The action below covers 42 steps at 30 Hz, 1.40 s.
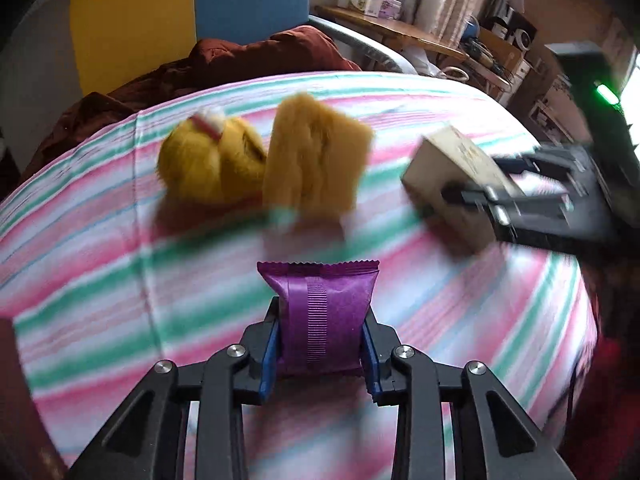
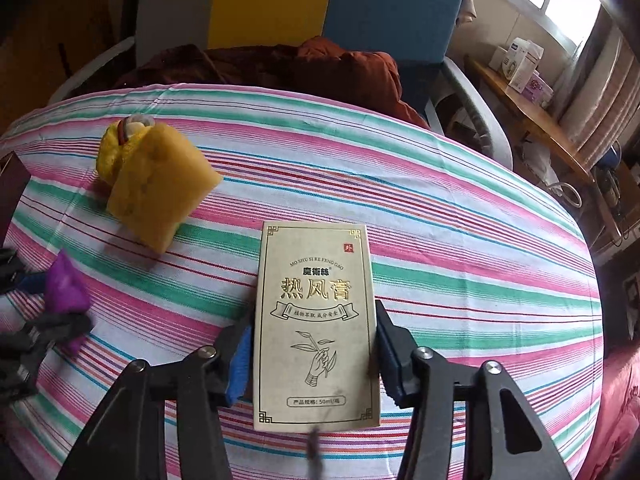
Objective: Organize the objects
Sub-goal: 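Carry the purple packet and cream box into the gold tray and open both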
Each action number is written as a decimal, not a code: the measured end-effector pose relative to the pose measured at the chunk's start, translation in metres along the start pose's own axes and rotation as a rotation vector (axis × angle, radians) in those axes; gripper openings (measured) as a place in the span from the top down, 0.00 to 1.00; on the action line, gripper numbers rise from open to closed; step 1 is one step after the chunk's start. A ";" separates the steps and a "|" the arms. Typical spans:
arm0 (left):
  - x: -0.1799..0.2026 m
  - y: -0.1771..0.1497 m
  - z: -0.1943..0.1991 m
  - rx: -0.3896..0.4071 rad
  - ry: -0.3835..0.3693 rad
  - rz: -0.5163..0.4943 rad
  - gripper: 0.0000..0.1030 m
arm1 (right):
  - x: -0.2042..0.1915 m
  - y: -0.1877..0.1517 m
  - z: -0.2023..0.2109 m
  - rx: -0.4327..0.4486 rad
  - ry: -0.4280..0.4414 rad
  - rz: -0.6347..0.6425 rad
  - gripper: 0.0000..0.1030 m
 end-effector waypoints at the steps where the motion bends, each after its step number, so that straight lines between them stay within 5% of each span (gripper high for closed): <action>1: 0.000 -0.007 0.003 -0.001 0.003 -0.005 0.67 | -0.001 0.000 0.000 0.000 0.000 -0.001 0.49; 11: -0.016 -0.071 0.035 0.005 -0.010 0.059 0.67 | -0.002 -0.004 0.004 -0.022 0.015 -0.057 0.50; 28: -0.046 -0.103 0.102 0.168 0.087 0.121 0.67 | -0.073 -0.017 0.045 -0.018 0.022 0.004 0.50; 42: -0.061 -0.133 0.164 0.317 0.193 0.165 0.67 | -0.138 -0.023 0.093 0.082 0.130 0.064 0.50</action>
Point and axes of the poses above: each gripper's, at about its wrist camera, not at the fingertips, and z roughly against the way its jaws point, x to its right, y to its top, the point moved 2 cm from there along -z, roughly the way its jaws point, and after that the axes turned 10 degrees about -x, right-handed, at the moved point
